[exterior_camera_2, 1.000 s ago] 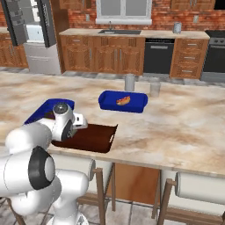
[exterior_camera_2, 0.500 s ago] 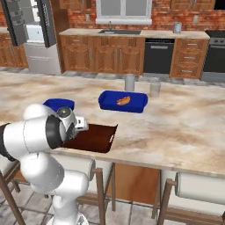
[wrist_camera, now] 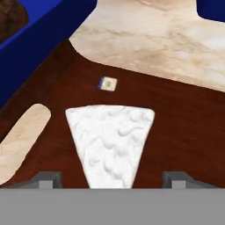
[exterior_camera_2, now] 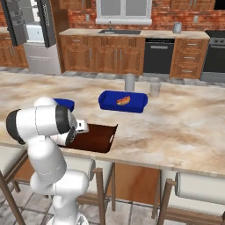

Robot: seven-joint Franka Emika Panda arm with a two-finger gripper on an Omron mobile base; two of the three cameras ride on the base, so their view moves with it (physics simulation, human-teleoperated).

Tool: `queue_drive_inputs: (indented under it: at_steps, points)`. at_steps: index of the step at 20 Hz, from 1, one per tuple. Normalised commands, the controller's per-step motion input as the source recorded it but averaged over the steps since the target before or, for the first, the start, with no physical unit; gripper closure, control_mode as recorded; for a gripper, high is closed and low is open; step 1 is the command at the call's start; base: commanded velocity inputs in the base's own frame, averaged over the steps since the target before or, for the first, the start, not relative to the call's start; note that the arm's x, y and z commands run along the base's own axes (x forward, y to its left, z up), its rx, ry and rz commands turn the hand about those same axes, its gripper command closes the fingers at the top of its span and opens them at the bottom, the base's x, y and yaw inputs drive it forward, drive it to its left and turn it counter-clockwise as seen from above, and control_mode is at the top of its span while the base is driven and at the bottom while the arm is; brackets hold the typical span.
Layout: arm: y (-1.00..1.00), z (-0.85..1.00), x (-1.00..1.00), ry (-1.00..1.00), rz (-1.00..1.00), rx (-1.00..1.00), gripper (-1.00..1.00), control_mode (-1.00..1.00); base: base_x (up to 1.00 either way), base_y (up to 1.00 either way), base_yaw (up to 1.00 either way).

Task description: Take the cakes from the fridge and place them on the empty tray on the dining counter.

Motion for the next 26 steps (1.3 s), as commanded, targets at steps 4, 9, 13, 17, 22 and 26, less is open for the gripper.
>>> queue_drive_inputs:
  at_steps: [4, 9, 13, 17, 22, 26]
  points:
    - [0.0, 0.12, 0.01, 0.0, 0.0, 0.0, -1.0, -1.0, 0.0, 0.0, 0.0]
    - [-0.06, 0.73, -0.09, 0.02, 0.0, 0.0, -1.0, -1.0, 0.0, 0.0, 0.0]
    - [-0.15, 1.0, -0.25, 0.0, 0.0, 0.0, -1.0, -1.0, 0.0, 0.0, 0.0]
    - [-0.16, 1.0, -0.31, 0.0, 0.0, 0.0, -1.0, -1.0, 0.0, 0.0, 0.0]
    - [-0.19, 1.0, -0.45, 0.0, 0.0, 0.0, -1.0, -1.0, 0.0, 0.0, 0.0]
    - [-0.19, 1.0, -0.57, 0.13, 0.0, 0.0, -1.0, -1.0, 0.0, 0.0, 0.0]
